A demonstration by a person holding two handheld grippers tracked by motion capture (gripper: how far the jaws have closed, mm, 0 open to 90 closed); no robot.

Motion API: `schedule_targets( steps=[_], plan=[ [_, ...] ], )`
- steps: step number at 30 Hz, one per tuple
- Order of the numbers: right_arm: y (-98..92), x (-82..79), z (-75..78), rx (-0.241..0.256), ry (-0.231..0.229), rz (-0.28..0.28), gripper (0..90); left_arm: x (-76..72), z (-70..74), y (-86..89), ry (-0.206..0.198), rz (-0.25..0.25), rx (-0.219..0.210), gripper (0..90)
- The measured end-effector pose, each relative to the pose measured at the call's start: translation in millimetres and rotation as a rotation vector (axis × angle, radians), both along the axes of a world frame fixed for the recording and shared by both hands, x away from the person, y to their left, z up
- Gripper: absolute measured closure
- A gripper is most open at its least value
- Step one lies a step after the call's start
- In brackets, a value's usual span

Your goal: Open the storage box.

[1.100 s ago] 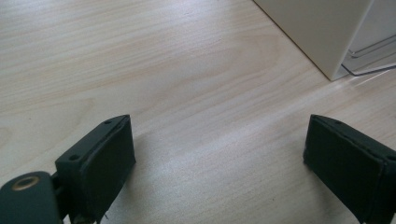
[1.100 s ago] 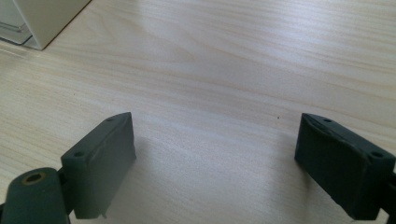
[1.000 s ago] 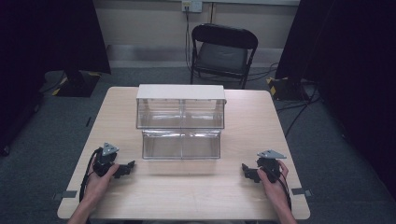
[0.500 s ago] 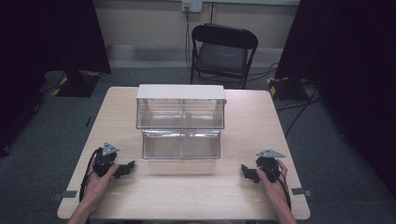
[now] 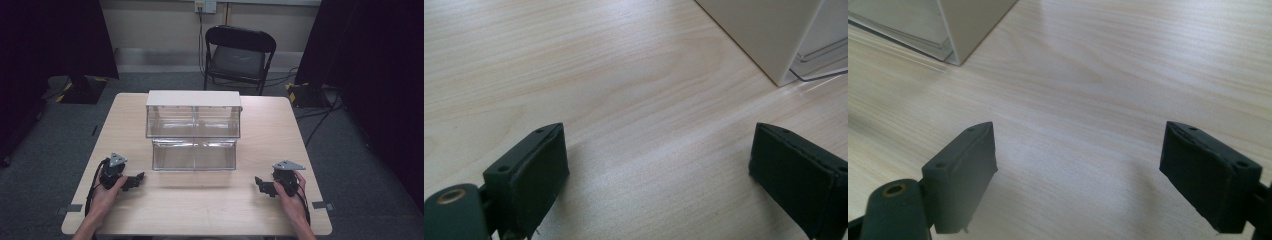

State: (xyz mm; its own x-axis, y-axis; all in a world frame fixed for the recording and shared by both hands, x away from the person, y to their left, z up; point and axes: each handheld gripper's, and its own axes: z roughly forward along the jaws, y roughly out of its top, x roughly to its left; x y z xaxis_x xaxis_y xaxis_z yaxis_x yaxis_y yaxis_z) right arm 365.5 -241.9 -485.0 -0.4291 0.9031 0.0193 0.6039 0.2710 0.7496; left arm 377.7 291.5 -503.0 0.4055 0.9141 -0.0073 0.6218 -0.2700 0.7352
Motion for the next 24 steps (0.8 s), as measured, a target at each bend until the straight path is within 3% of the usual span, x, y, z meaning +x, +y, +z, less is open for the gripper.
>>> schedule_targets(
  steps=[5,12,24],
  plan=[
    [7.9,-4.3,8.4,0.015,-0.031,0.03,14.3,0.0,0.0,0.0,0.0,0.0,0.0,8.3],
    [15.6,-6.4,16.4,0.049,-0.029,0.065,14.4,0.0,0.0,0.0,0.0,0.0,0.0,8.3],
    [45.0,-9.2,31.1,0.102,-0.05,0.135,14.3,0.0,0.1,0.0,0.001,0.0,0.0,8.3]
  ],
)
